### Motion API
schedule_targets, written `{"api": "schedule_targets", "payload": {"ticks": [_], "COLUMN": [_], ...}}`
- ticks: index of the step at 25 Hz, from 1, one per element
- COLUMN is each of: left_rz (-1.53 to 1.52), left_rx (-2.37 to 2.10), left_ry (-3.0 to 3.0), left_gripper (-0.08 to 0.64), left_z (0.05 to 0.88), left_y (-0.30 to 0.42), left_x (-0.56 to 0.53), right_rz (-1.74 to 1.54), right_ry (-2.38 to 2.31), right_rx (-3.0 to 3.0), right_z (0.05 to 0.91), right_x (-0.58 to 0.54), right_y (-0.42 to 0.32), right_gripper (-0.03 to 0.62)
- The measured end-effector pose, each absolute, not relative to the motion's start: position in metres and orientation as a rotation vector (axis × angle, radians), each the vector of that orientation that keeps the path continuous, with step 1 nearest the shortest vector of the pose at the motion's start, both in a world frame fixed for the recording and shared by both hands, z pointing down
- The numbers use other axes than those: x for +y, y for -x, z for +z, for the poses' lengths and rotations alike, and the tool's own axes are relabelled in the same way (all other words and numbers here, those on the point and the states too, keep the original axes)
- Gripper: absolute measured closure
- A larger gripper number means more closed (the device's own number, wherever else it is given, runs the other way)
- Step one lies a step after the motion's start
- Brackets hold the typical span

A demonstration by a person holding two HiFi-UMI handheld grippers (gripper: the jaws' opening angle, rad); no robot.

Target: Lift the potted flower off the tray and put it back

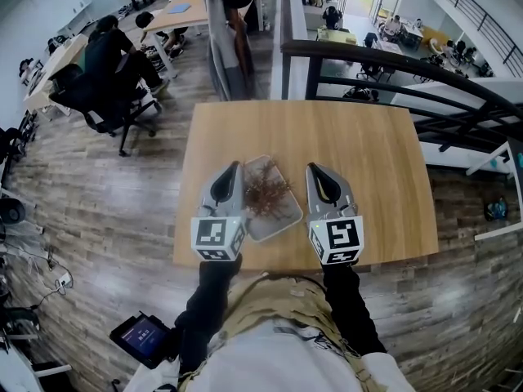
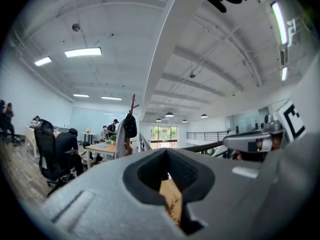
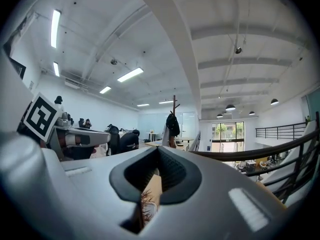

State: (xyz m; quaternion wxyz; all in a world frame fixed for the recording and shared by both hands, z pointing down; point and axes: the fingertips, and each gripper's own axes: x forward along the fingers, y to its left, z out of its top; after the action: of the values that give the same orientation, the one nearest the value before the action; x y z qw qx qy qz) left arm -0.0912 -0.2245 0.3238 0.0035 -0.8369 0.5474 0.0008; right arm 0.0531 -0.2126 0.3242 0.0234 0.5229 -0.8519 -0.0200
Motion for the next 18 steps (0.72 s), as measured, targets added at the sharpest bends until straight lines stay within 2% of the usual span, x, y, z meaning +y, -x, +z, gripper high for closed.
{"api": "schedule_targets", "payload": {"ticks": [18], "left_rz": [-0.045], "left_rx": [1.665], "left_ry": [2.631], "left_gripper": [0.558], "left_z": [0.33], "left_y": [0.077], "left_x": [-0.226], "right_rz": [-0.094], "right_ry": [-1.603], "right_rx": [-2.649], "right_z": [0.324], "right_x": [-0.212], "right_y": [-0.05], "right_gripper": [0.591]}}
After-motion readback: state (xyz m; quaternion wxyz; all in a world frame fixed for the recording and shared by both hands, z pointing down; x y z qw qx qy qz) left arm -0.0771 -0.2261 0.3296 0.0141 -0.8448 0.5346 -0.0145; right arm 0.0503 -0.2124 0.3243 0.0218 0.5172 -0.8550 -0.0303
